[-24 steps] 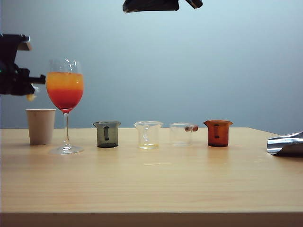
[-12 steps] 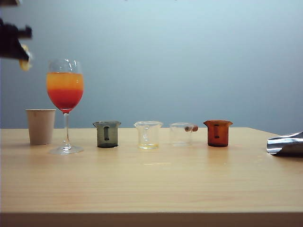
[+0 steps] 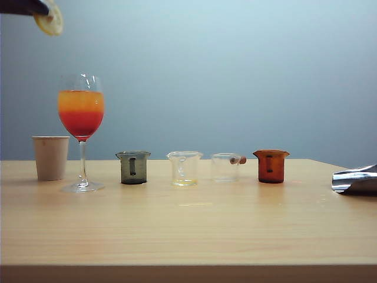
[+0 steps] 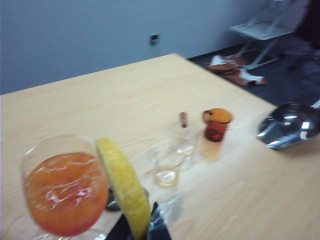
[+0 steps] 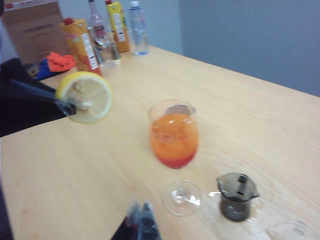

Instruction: Pick up the lemon slice from the paper cup on the left and carefully insert it into the rim of the goblet.

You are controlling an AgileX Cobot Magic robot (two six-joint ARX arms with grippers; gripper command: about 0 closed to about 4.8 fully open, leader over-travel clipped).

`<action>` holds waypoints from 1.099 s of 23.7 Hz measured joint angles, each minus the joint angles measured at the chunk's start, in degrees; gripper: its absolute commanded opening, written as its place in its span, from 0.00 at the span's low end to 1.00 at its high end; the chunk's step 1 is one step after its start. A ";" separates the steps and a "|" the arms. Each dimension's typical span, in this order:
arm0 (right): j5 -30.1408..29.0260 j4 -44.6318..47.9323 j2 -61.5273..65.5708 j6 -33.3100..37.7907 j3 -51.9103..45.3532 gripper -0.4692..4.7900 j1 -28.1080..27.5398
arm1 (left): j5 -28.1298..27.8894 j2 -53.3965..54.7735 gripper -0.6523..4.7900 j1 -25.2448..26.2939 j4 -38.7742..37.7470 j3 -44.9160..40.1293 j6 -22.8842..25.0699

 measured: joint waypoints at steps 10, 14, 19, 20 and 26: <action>-2.93 0.00 0.00 0.31 0.00 0.08 -0.09 | 3.26 6.62 0.11 6.67 4.81 0.00 -0.11; -2.91 -0.04 0.04 0.33 0.00 0.08 -0.11 | 6.16 11.89 0.11 6.64 12.20 0.00 -3.30; -2.91 -0.22 0.07 0.33 0.00 0.08 -0.11 | 8.90 16.55 0.11 6.64 23.61 0.00 -11.67; -2.91 -0.26 0.07 0.33 0.00 0.08 -0.11 | 8.92 17.03 0.11 6.64 25.33 0.00 -12.59; -2.91 -0.31 0.07 0.31 0.00 0.08 -0.11 | 9.18 17.22 0.11 6.64 26.25 0.00 -13.00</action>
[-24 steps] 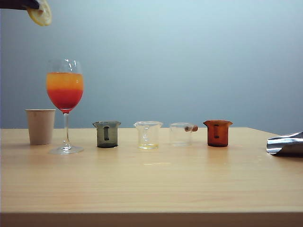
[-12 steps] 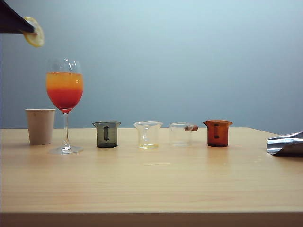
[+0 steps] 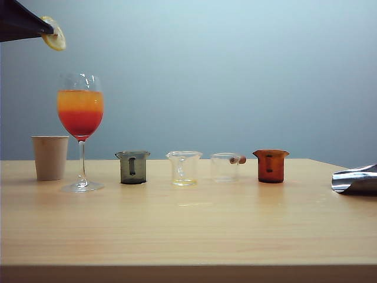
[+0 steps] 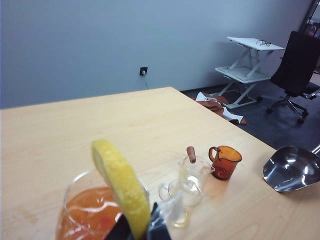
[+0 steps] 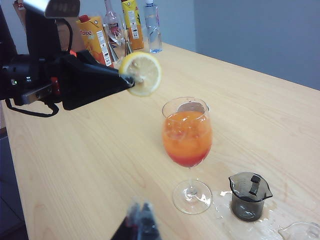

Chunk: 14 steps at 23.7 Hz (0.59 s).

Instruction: Pick up the lemon slice from the paper cup on the left and carefully insert it into the rim of the goblet.

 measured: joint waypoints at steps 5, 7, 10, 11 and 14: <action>0.00 0.00 0.00 -0.02 0.00 0.08 0.00 | -1.64 0.22 0.11 -0.02 -2.03 0.00 2.03; 0.00 0.00 0.00 -0.02 0.00 0.08 0.00 | -5.18 0.22 0.11 -0.37 -2.05 0.00 2.47; 0.00 -0.04 0.00 -0.02 -0.02 0.08 0.00 | -6.29 0.39 0.11 -1.09 -2.27 0.00 2.58; 0.00 -0.04 0.00 -0.02 -0.02 0.08 0.00 | -6.25 0.63 0.11 -1.14 -2.36 0.00 2.58; 0.02 -0.11 -0.02 -0.04 0.00 0.08 0.04 | -6.38 1.79 0.11 -1.51 -3.32 0.00 2.56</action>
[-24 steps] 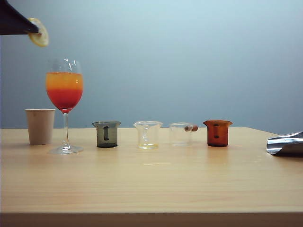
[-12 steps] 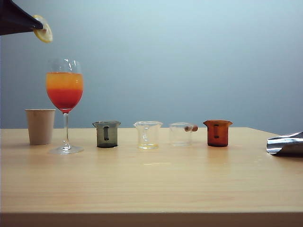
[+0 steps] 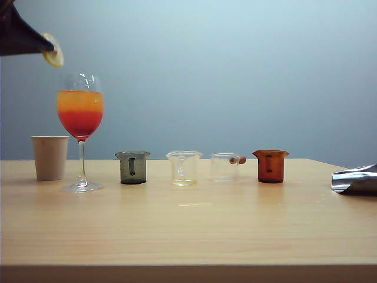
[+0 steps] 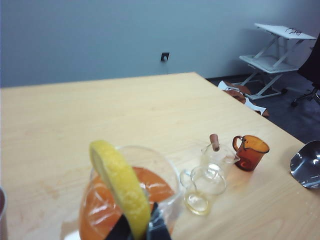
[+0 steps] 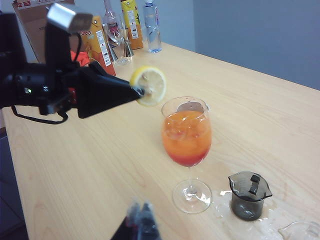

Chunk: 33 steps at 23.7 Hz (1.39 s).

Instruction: Pick up the lemon slice from the paper cup on the left and carefully insert it into the rim of the goblet.

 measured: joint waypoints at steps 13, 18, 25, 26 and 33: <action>0.22 -6.01 0.02 0.02 -0.02 0.08 0.20 | -0.20 0.79 0.11 -0.94 -2.01 0.00 4.83; 0.42 -5.88 0.09 0.02 -0.02 0.08 0.11 | -0.42 1.62 0.11 -0.98 -3.52 0.00 6.97; 0.52 -5.40 0.61 0.02 0.00 0.08 -0.07 | -0.39 2.19 0.11 -1.03 -4.00 0.00 7.98; 0.52 -5.44 0.76 0.02 -0.02 0.08 -0.07 | -0.42 2.36 0.11 -1.05 -4.35 0.00 7.98; 0.57 -5.05 0.85 0.02 -0.02 0.08 -0.07 | -0.85 3.21 0.11 -2.29 -5.03 0.00 7.98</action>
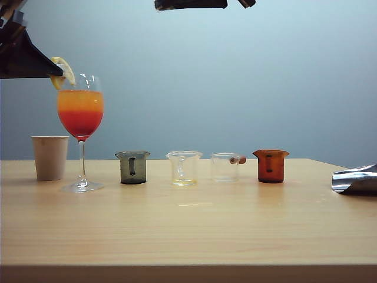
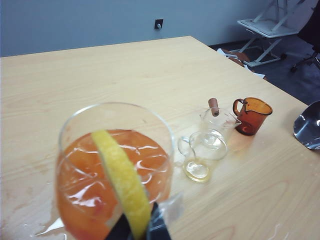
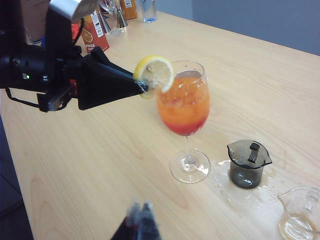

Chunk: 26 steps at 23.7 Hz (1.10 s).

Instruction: Pick up the lemon slice from the paper cup on the left and carefully insert it into the rim of the goblet.

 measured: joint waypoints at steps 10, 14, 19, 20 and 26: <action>0.04 0.02 -0.02 0.00 0.00 0.08 -0.02 | -4.24 0.13 0.11 -2.23 0.17 0.00 0.00; 0.04 0.02 -0.02 0.00 0.00 0.08 -0.04 | -4.22 0.13 0.12 -2.23 1.01 0.00 -0.24; 0.04 0.02 -0.02 0.00 0.00 0.08 -0.04 | -4.22 0.07 0.48 -2.23 1.86 0.00 -0.44; 0.04 0.02 -0.02 0.00 0.00 0.08 -0.04 | -4.22 0.02 0.52 -2.23 1.88 0.00 -0.44; 0.07 0.02 -0.02 0.00 0.00 0.08 -0.04 | -4.22 -1.11 0.52 -2.23 1.99 0.00 -0.66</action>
